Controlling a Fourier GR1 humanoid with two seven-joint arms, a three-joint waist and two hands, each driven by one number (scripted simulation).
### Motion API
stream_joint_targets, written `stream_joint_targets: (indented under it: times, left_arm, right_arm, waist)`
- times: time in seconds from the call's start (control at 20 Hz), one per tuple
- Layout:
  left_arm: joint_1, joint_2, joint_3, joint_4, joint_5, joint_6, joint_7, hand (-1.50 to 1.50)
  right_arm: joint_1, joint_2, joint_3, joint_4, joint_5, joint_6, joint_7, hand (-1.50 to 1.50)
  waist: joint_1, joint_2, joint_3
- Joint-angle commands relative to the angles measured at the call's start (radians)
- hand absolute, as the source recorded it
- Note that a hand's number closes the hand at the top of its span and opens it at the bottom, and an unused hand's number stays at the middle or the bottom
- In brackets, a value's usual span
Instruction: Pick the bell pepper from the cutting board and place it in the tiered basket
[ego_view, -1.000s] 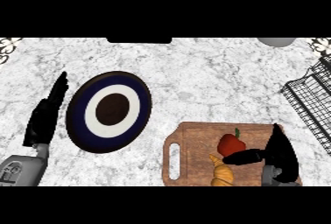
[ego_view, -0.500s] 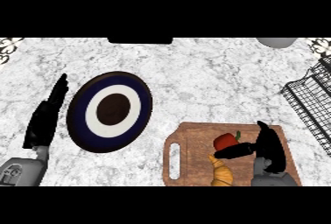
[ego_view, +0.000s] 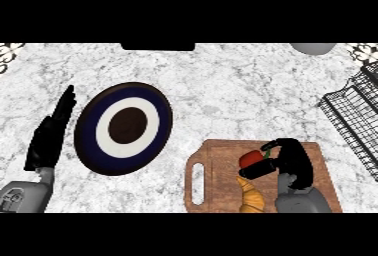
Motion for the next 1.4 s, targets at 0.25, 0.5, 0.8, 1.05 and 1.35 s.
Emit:
stream_joint_targets:
  times: [0.25,0.5,0.8,1.05,1.35]
  left_arm:
    - [-0.037,-0.002,0.022,0.042,-0.003,-0.017,-0.003,0.00]
    - [-0.001,-0.027,-0.018,-0.009,-0.018,-0.012,-0.005,0.00]
    - [-0.042,-0.016,-0.022,0.001,-0.010,-0.047,-0.007,0.00]
    - [-0.071,-0.018,-0.022,0.021,-0.013,-0.053,0.007,0.00]
    - [-0.064,-0.043,-0.024,0.021,-0.022,-0.031,0.008,0.00]
  right_arm:
    - [-0.051,0.015,-0.004,-0.055,0.027,-0.124,0.237,1.50]
    - [-0.330,0.016,-0.162,0.149,0.218,-0.171,0.217,1.50]
    - [-0.589,-0.076,-0.330,0.324,0.425,-0.250,0.129,1.50]
    - [-0.785,-0.182,-0.365,0.426,0.665,-0.227,0.141,1.50]
    - [-0.950,-0.227,-0.434,0.601,0.870,-0.209,0.171,1.50]
  waist:
    - [-0.014,0.010,0.012]
    - [0.042,0.025,0.012]
    - [0.083,0.043,0.010]
    - [0.077,0.038,0.008]
    - [0.067,0.032,0.011]
